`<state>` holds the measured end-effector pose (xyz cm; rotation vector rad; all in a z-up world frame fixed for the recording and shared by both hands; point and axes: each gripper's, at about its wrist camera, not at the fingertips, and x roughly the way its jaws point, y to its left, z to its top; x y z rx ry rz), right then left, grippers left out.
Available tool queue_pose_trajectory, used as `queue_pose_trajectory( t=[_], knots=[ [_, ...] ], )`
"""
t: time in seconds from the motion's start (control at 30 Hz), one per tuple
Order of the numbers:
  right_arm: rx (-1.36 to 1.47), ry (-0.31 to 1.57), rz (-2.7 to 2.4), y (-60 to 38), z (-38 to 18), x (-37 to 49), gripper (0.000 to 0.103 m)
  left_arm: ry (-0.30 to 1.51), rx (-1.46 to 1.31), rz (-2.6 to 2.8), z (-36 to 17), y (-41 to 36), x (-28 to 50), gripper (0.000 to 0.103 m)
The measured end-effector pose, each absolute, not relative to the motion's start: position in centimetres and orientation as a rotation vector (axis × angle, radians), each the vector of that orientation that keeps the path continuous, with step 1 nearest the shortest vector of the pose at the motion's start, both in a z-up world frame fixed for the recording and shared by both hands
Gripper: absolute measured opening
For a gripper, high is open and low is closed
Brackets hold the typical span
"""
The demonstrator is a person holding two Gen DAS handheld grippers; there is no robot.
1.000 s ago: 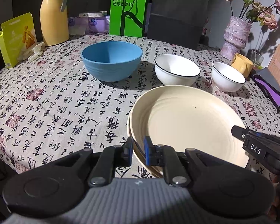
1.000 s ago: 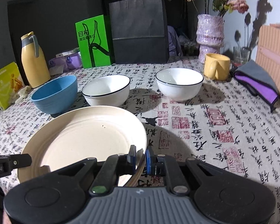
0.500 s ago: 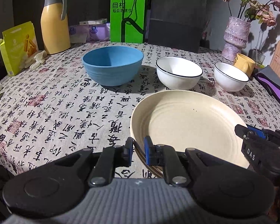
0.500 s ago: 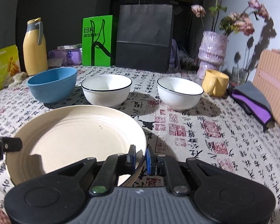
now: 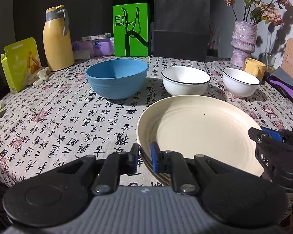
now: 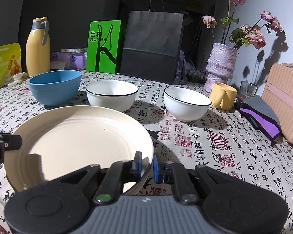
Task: Organize plates and bowls
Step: 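Open both grippers to release the stacked cream plate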
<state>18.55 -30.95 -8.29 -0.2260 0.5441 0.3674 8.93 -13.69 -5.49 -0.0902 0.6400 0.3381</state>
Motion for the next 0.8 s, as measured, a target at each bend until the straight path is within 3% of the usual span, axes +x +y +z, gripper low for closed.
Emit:
queue_pose_trajectory(
  t=[0.1, 0.17, 0.23, 0.27, 0.37, 0.5, 0.63, 0.67, 0.8],
  knots=[
    [-0.189, 0.561, 0.385, -31.4, -8.2, 18.8, 0.015, 0.639, -0.127, 0.316, -5.4, -13.2, 8.8, 0.016],
    [-0.152, 0.573, 0.398, -31.9, -8.0, 19.0, 0.015, 0.636, -0.152, 0.297, -5.4, -12.8, 8.6, 0.024],
    [-0.120, 0.577, 0.408, -32.4, -7.9, 19.0, 0.018, 0.623, -0.164, 0.286, -5.1, -12.5, 8.3, 0.043],
    [-0.104, 0.577, 0.416, -32.6, -7.8, 19.0, 0.028, 0.610, -0.166, 0.284, -4.9, -12.5, 8.1, 0.045],
    [-0.062, 0.570, 0.445, -33.3, -7.4, 18.6, 0.045, 0.576, -0.175, 0.268, -4.2, -12.3, 7.3, 0.052],
    [-0.036, 0.550, 0.473, -34.1, -7.0, 17.5, 0.061, 0.523, -0.206, 0.256, -3.5, -11.6, 5.8, 0.083],
    [-0.010, 0.527, 0.504, -34.8, -6.4, 16.0, 0.094, 0.460, -0.227, 0.230, -3.0, -11.1, 3.9, 0.103],
    [-0.003, 0.521, 0.513, -35.0, -6.2, 15.6, 0.103, 0.440, -0.235, 0.226, -3.0, -11.0, 3.3, 0.103],
    [0.011, 0.506, 0.525, -35.5, -5.6, 13.8, 0.103, 0.406, -0.262, 0.189, -3.0, -10.3, 1.3, 0.103]
  ],
)
